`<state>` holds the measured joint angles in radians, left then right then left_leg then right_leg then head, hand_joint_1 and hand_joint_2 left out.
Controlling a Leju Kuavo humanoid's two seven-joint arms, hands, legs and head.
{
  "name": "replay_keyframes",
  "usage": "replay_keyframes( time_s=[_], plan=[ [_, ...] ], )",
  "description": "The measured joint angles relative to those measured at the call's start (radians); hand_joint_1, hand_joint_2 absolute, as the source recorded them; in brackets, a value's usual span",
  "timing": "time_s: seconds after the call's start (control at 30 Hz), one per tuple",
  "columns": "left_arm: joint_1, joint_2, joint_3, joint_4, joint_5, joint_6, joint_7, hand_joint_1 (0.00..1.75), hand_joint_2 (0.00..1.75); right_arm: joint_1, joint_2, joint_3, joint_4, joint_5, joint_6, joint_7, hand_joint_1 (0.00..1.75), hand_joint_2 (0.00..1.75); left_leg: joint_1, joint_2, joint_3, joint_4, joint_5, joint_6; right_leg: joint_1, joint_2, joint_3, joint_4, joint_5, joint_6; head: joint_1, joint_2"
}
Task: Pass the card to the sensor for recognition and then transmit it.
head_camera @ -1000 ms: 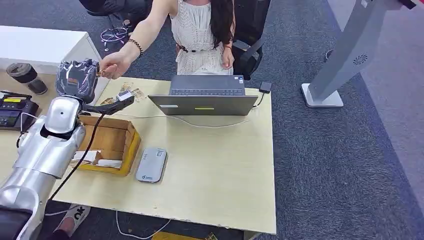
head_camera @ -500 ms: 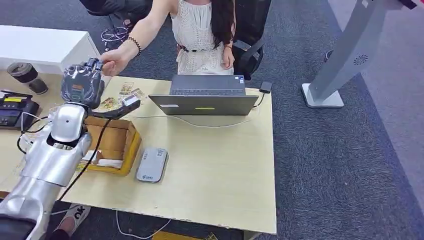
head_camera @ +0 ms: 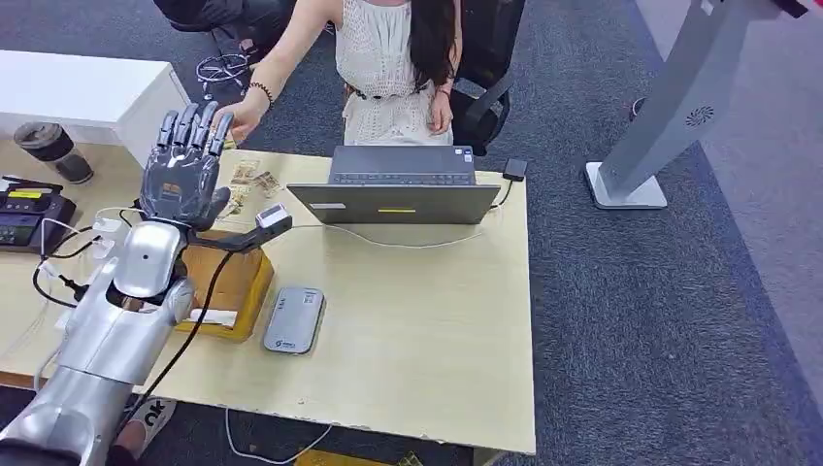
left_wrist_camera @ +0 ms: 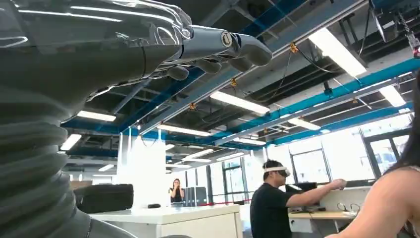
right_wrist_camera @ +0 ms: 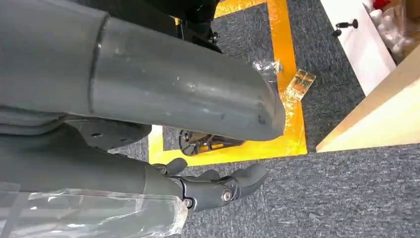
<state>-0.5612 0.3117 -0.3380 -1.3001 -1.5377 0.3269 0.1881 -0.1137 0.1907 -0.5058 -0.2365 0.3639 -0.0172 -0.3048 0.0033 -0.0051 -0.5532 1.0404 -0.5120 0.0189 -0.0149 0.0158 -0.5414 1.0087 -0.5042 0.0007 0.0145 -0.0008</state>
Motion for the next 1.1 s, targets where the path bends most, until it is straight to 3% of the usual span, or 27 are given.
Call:
replay_keyframes(
  time_s=[1.1],
  plan=[
    [0.001, -0.002, 0.001, -0.003, 0.000, 0.000, 0.000, 0.00, 1.75, 0.000, 0.000, 0.000, 0.000, 0.000, 0.000, 0.000, 0.00, 0.00, 0.000, 0.000, 0.000, 0.000, 0.000, 0.000, 0.000, 0.000, 0.000, 0.000, 0.000, 0.000, 0.000, 0.000]
  ],
)
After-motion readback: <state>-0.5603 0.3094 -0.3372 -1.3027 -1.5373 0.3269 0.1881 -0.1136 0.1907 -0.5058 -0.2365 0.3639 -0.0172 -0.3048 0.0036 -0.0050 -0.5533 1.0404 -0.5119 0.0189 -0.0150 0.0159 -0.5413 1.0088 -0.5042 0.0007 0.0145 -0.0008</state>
